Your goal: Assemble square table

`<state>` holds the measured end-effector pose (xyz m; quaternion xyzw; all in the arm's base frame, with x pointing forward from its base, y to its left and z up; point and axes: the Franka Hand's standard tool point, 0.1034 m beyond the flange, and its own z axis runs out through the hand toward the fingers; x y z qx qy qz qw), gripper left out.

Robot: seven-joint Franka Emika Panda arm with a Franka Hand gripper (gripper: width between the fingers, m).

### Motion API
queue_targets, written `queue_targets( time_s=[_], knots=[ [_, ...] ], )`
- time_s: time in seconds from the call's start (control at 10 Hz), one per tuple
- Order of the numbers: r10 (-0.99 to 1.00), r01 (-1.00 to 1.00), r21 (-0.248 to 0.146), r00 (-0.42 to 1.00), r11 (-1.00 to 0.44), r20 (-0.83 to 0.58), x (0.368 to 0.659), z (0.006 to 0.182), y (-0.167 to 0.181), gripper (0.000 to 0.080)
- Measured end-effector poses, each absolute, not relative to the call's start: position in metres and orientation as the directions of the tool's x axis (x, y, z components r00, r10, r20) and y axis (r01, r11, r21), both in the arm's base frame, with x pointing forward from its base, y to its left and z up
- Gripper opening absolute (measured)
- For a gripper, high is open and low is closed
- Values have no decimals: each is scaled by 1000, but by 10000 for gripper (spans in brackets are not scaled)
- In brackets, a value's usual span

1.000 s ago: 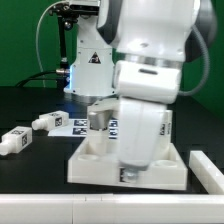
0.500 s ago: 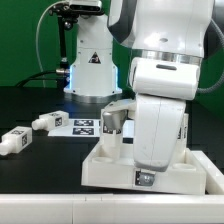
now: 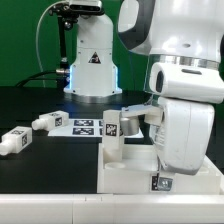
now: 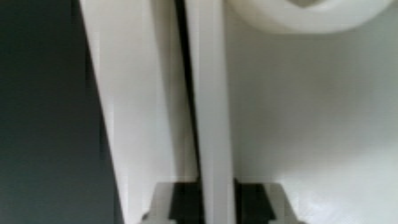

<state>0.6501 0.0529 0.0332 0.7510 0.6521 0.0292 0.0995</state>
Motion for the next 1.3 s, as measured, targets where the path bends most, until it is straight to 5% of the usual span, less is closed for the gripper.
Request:
queue_targets(
  time_s=[0.9,1.1,1.2,1.3],
  knots=[
    [989,980,177,107,-88,-106,654,29,59,55],
    [988,980,177,109,-89,-106,654,29,58,416],
    [984,976,179,146,-126,-100,655,31,58,416],
    [976,969,174,193,-174,-104,658,46,55,562]
  ],
)
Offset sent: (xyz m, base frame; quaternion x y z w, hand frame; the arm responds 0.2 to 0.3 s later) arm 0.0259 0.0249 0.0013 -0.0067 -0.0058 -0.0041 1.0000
